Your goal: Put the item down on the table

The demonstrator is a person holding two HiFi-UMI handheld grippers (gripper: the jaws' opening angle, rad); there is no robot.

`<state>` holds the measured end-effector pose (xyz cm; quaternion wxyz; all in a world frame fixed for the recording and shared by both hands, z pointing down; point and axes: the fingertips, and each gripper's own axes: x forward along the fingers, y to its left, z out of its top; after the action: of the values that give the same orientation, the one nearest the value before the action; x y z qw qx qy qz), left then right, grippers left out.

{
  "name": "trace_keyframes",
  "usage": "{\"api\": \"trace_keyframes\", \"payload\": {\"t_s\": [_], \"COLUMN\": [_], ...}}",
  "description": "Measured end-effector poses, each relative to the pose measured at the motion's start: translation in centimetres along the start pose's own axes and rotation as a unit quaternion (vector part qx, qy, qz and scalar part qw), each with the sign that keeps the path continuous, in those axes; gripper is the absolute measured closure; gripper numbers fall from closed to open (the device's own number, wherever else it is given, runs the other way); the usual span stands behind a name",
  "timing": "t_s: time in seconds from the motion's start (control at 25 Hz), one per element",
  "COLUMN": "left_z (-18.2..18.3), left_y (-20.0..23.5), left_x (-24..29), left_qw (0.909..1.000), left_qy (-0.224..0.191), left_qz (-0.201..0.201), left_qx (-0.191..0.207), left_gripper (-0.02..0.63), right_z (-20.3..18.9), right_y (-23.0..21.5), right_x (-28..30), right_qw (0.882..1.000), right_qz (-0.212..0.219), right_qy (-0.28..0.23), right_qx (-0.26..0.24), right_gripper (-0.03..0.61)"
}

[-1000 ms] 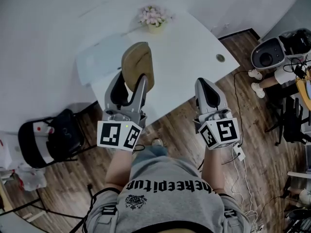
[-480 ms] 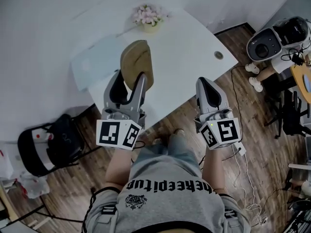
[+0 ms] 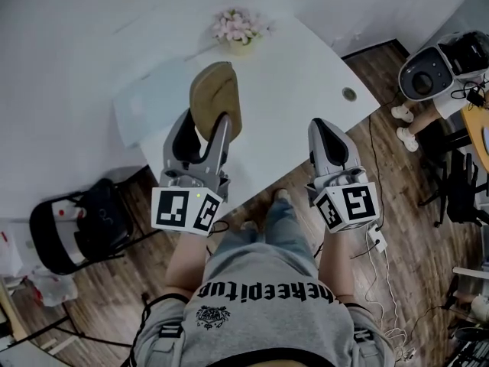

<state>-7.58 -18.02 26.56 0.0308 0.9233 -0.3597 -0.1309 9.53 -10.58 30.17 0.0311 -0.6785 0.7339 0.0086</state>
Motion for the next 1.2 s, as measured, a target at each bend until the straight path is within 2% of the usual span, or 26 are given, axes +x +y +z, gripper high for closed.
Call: {"api": "trace_keyframes", "payload": {"t_s": [0.56, 0.96, 1.2], "left_z": [-1.8, -5.4, -7.9], "left_y": [0.9, 2.1, 2.7], "left_x": [5.5, 8.1, 8.9], "left_qw": [0.9988, 0.9948, 0.9905], "left_qy": [0.009, 0.029, 0.058], "left_qz": [0.048, 0.098, 0.124], "left_qx": [0.001, -0.004, -0.001], "left_gripper": [0.368, 0.368, 0.368], "right_z": [-0.3, -1.6, -3.0], "right_y": [-4.4, -6.7, -7.3], "right_x": [5.7, 9.8, 11.8], "right_qw": [0.999, 0.994, 0.991], "right_qz": [0.048, 0.1, 0.127], "right_qy": [0.012, 0.032, 0.048], "right_qx": [0.001, 0.006, 0.012], "right_gripper": [0.577, 0.577, 0.577]}}
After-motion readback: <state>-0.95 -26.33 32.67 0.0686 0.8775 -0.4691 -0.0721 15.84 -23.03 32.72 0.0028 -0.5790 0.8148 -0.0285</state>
